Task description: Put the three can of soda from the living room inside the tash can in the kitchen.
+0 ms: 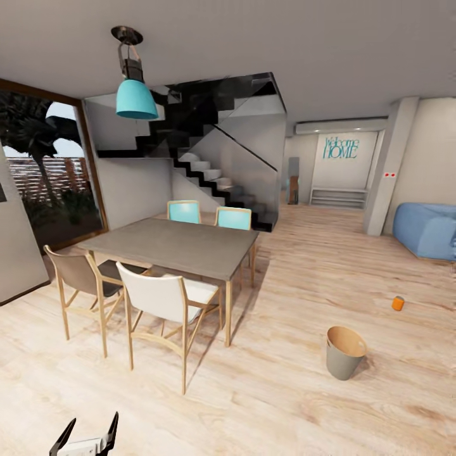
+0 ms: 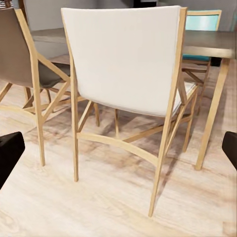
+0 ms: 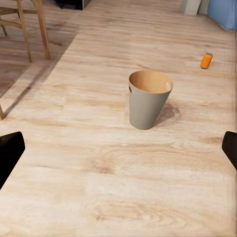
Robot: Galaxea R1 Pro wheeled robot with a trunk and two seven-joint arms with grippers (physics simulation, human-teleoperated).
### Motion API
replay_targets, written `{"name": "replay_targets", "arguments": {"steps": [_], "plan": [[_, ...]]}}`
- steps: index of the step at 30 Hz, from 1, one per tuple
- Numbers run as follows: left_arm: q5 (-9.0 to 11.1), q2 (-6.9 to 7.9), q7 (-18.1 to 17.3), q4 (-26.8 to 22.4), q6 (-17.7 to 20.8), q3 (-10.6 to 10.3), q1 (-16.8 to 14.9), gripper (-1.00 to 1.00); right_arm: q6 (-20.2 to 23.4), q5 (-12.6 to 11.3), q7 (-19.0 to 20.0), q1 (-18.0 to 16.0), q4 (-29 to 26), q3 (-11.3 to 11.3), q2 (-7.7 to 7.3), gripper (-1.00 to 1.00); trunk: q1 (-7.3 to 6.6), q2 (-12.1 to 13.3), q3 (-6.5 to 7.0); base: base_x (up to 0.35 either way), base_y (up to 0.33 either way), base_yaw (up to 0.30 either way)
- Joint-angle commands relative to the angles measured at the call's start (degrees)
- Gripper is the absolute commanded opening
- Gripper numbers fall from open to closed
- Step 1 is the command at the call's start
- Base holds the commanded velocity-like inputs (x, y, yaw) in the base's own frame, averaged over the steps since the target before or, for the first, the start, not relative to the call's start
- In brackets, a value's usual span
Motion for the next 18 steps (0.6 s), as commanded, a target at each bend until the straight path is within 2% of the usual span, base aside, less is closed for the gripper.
{"name": "replay_targets", "arguments": {"steps": [1,18], "plan": [[-0.01,0.00,0.00,0.00,-0.01,0.00,0.00,1.00,0.00,0.01,0.00,0.00,0.00,-0.02,-0.01,1.00,0.00,0.00,0.00,0.000,0.000,-0.180],[0.00,0.00,0.00,-0.02,-0.05,0.00,0.00,1.00,0.00,-0.02,0.13,0.00,0.00,-0.16,-0.16,1.00,0.00,0.00,0.00,0.000,0.000,-0.213]]}}
